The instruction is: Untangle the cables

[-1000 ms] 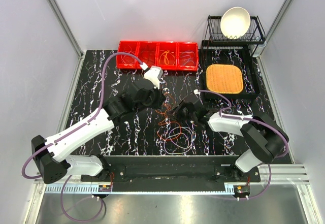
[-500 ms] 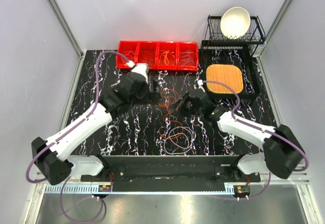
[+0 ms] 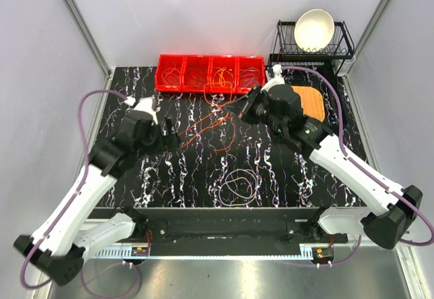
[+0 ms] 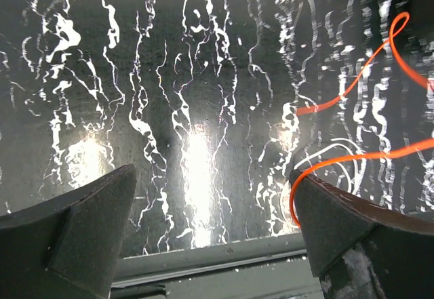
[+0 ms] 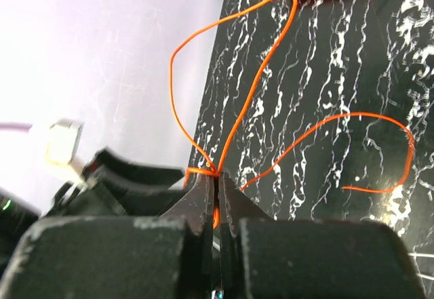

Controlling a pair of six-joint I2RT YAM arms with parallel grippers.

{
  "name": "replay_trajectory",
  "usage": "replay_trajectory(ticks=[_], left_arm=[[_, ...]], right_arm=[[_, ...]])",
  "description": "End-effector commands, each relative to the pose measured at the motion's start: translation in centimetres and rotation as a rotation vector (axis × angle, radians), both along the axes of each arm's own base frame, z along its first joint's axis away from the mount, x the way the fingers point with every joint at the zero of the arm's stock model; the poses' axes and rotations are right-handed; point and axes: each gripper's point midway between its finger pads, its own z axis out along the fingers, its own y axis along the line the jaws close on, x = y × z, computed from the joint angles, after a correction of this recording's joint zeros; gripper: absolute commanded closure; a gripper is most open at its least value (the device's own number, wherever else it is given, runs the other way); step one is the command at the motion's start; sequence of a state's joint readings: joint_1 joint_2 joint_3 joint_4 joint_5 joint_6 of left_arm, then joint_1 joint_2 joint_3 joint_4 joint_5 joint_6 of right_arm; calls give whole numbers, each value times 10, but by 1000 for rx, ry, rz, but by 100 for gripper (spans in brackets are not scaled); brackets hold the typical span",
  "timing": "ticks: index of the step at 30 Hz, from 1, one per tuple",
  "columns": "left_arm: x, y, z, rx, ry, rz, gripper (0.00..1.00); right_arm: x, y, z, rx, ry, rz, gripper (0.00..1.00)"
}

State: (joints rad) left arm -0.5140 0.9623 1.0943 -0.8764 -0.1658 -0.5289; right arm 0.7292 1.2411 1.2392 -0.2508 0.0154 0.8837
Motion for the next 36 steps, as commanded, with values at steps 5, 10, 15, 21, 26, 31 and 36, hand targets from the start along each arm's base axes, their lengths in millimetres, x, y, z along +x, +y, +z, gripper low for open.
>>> replay_trajectory(ticks=[5, 10, 15, 21, 26, 31, 36], left_arm=[[-36, 55, 6, 95, -112, 91, 1], [-48, 82, 20, 101, -207, 196, 1], [-62, 49, 75, -196, -438, 52, 1], [-81, 13, 130, -479, -704, -144, 1], [-71, 33, 123, -386, -673, -36, 1], [-58, 88, 65, -75, -433, 237, 1], [-60, 101, 39, -38, -392, 313, 1]], right_arm=[[43, -8, 33, -69, -90, -45, 100], [81, -23, 52, -43, -102, -76, 100], [98, -21, 44, -47, -75, -61, 100], [102, 2, -1, -12, 21, 31, 100], [111, -1, 5, -62, -19, 16, 100], [132, -24, 23, -70, -54, -30, 100], [157, -40, 37, -60, -86, -60, 100]])
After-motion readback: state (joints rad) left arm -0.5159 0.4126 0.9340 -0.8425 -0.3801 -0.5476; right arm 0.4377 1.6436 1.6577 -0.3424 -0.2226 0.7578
